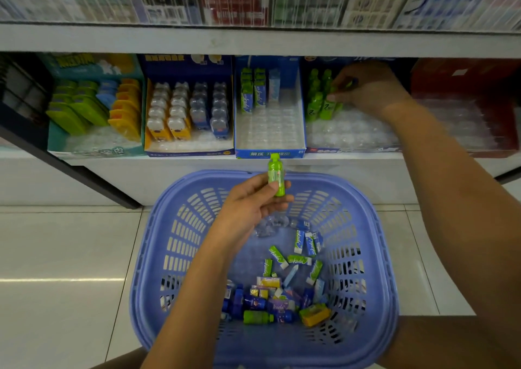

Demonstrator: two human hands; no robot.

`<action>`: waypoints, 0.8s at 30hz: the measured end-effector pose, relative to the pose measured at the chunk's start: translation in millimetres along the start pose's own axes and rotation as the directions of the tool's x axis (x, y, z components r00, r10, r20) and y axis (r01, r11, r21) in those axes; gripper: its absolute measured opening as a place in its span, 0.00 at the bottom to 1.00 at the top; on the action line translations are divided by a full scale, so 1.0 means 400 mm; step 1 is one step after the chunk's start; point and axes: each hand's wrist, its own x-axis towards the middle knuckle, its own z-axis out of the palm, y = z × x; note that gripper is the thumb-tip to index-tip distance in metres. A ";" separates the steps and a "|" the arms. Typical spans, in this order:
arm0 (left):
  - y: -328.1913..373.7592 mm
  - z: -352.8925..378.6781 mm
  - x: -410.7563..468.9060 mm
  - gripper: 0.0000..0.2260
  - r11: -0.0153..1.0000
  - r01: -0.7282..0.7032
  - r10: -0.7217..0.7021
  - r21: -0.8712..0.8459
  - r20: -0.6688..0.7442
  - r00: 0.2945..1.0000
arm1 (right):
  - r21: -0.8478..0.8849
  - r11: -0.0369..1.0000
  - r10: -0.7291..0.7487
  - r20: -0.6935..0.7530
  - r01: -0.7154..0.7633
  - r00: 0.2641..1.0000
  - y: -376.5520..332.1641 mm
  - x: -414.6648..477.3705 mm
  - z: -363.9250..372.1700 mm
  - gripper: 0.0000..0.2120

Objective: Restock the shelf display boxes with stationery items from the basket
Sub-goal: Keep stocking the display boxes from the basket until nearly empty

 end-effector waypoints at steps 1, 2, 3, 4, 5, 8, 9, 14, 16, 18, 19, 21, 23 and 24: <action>0.002 -0.001 -0.001 0.11 1.000 -0.006 0.006 -0.001 0.000 1.000 | 0.008 1.000 -0.007 0.004 0.007 1.000 0.001 0.000 0.002 0.14; 0.003 -0.002 -0.003 0.11 1.000 -0.011 0.011 -0.005 0.000 1.000 | 0.028 1.000 -0.014 0.010 0.013 1.000 0.003 -0.002 0.005 0.14; 0.003 -0.002 -0.003 0.11 1.000 -0.015 0.015 -0.012 -0.002 1.000 | 0.051 0.999 -0.016 0.015 0.015 1.000 0.006 -0.004 0.008 0.14; 0.004 -0.003 -0.003 0.11 1.000 -0.019 0.018 -0.017 -0.007 1.000 | 0.072 0.997 -0.010 0.014 0.009 1.000 0.009 -0.006 0.011 0.13; 0.005 -0.004 -0.003 0.11 1.000 -0.022 0.021 -0.020 -0.012 1.000 | 0.089 0.996 0.002 0.007 -0.002 1.000 0.011 -0.008 0.014 0.14; 0.006 0.000 -0.001 0.10 0.999 -0.034 0.033 -0.025 -0.015 0.999 | 0.124 0.992 0.036 -0.028 -0.032 0.999 0.012 -0.010 0.025 0.15; 0.006 0.002 -0.002 0.10 0.999 -0.039 0.038 -0.025 -0.019 0.999 | 0.129 0.991 0.047 -0.038 -0.041 0.998 0.011 -0.012 0.027 0.16; 0.008 0.019 -0.013 0.08 0.991 -0.123 0.128 0.050 -0.109 0.986 | 0.090 0.986 0.138 0.002 -0.138 0.990 -0.005 -0.030 0.019 0.21; 0.011 0.022 -0.017 0.10 0.965 -0.161 0.198 0.205 -0.175 0.964 | 0.005 0.987 0.162 -0.062 -0.162 0.985 -0.030 -0.066 0.018 0.20; 0.014 0.024 -0.022 0.12 0.913 -0.203 0.295 0.353 -0.231 0.927 | 0.099 0.981 0.182 -0.131 -0.170 0.975 -0.066 -0.124 0.033 0.13; 0.014 0.025 -0.025 0.12 0.887 -0.234 0.348 0.399 -0.244 0.905 | 0.277 0.945 0.205 -0.091 -0.173 0.974 -0.088 -0.166 0.047 0.11; 0.011 0.033 -0.030 0.13 0.845 -0.287 0.431 0.451 -0.255 0.866 | 0.576 0.788 0.205 0.090 -0.219 0.975 -0.141 -0.254 0.073 0.13; 0.006 0.043 -0.032 0.13 0.801 -0.321 0.491 0.505 -0.248 0.835 | 0.713 0.645 0.161 0.226 -0.275 0.961 -0.180 -0.321 0.099 0.12; 0.002 0.049 -0.032 0.13 0.779 -0.339 0.519 0.528 -0.240 0.820 | 0.752 0.597 0.146 0.240 -0.279 0.960 -0.194 -0.343 0.111 0.11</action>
